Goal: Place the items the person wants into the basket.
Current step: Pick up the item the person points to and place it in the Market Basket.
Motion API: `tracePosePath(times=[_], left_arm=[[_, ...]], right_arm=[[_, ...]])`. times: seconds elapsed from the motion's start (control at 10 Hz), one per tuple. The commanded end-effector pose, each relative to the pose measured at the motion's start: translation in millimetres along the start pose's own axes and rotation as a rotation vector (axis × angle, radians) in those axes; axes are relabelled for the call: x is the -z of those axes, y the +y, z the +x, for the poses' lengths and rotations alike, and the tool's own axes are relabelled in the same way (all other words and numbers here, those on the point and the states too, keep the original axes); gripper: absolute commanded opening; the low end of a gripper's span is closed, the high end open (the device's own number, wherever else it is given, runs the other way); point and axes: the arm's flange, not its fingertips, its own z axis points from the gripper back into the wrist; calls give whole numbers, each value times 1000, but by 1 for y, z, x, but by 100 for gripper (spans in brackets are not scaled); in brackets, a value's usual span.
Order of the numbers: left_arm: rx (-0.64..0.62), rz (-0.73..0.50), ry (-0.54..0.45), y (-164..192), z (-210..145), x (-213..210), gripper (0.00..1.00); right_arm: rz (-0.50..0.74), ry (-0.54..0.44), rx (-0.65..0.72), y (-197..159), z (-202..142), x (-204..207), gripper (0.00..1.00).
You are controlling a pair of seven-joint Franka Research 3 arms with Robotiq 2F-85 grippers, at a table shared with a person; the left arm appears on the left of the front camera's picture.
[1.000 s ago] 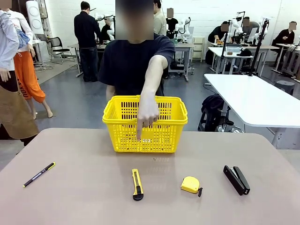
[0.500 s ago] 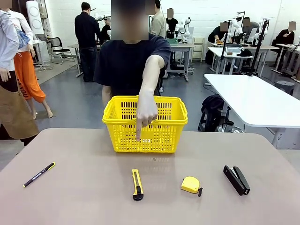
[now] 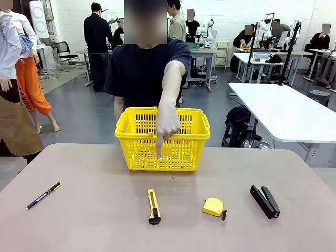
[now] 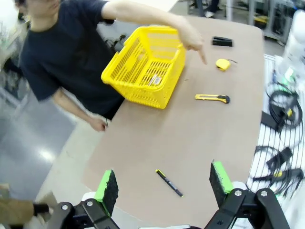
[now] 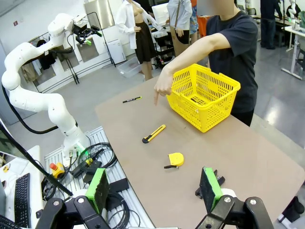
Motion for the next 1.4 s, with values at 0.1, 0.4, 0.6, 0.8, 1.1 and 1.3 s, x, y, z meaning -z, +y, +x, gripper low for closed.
tracePosePath(times=[0.1,0.4,0.6,0.8,1.1,1.3], left_arm=[[-231,19,183,-20,92,93,100],[-536,19,542,-58,118,199,100],[-620,57,584,-93,114,255,100],[-657,204,578,-109,97,293,100],[-672,251,602,-108,84,312,100],[-667,211,593,-110,83,311,100]], right_arm=[[15,-19,-18,-1,2,0,100],[15,-19,-18,-1,2,0,100],[15,-19,-18,-1,2,0,100],[15,-19,-18,-1,2,0,100],[15,-19,-18,-1,2,0,100],[15,-19,-18,-1,2,0,100]])
